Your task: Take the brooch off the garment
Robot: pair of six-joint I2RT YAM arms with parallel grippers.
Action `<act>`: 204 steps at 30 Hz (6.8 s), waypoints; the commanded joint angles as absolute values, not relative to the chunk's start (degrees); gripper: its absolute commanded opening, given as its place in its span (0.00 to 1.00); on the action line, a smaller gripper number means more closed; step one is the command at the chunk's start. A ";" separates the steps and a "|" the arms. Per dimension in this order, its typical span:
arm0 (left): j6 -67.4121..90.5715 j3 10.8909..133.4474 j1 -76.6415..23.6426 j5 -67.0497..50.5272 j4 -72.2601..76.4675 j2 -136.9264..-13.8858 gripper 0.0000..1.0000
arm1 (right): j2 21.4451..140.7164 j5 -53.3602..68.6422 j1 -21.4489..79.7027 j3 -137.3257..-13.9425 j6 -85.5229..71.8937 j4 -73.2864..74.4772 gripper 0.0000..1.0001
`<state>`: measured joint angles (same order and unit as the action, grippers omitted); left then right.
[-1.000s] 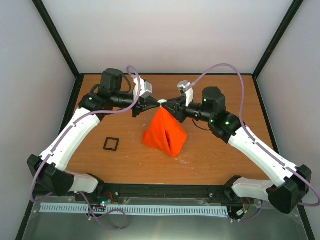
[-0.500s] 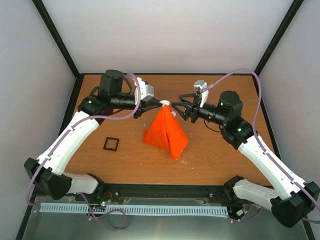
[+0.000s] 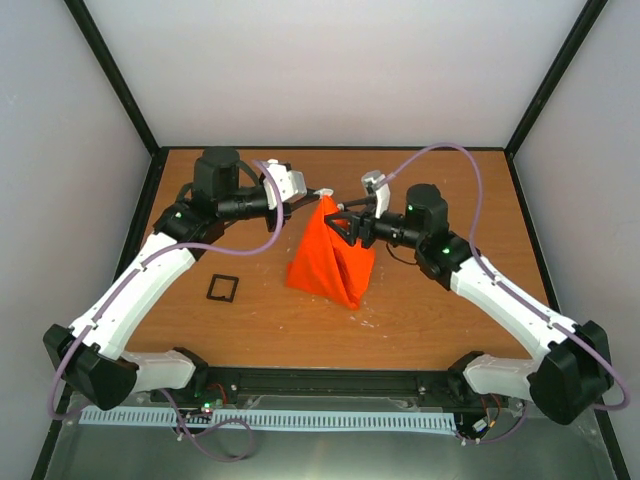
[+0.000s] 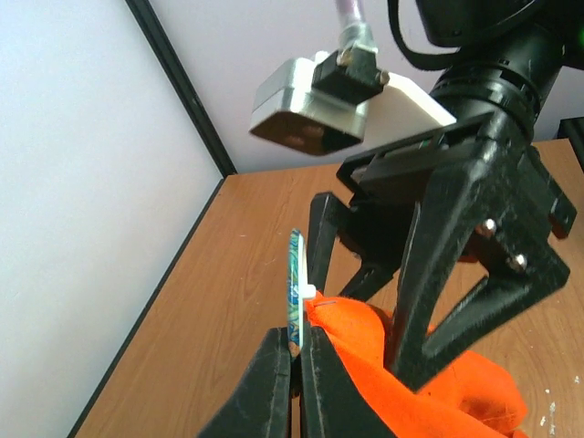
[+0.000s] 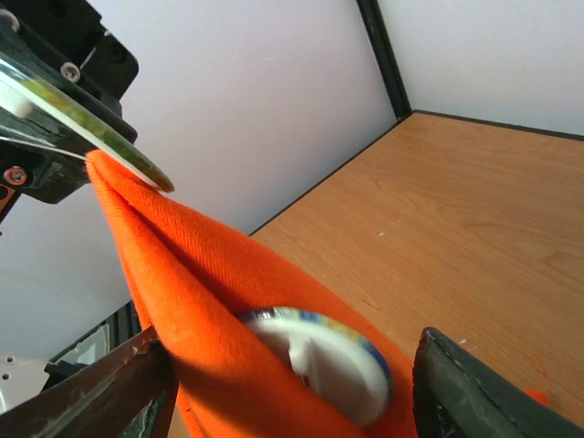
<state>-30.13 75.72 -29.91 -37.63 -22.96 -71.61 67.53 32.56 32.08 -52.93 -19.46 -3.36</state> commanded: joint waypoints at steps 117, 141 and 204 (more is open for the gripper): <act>1.10 80.67 -23.82 -60.26 -21.96 -69.17 0.01 | 67.49 25.14 41.02 -61.85 -23.69 -12.08 0.14; 5.34 81.04 -23.82 -60.16 -24.41 -70.31 0.01 | 66.91 35.14 39.27 -62.35 -28.65 -20.10 0.03; 21.55 81.28 -23.34 -67.26 -19.25 -72.42 0.06 | 68.81 36.02 37.55 -57.66 -34.53 -32.51 0.03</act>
<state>19.38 79.88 -23.62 -65.23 -20.60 -72.60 67.92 36.49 36.97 -55.90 -36.34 -33.50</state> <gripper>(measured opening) 0.074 0.029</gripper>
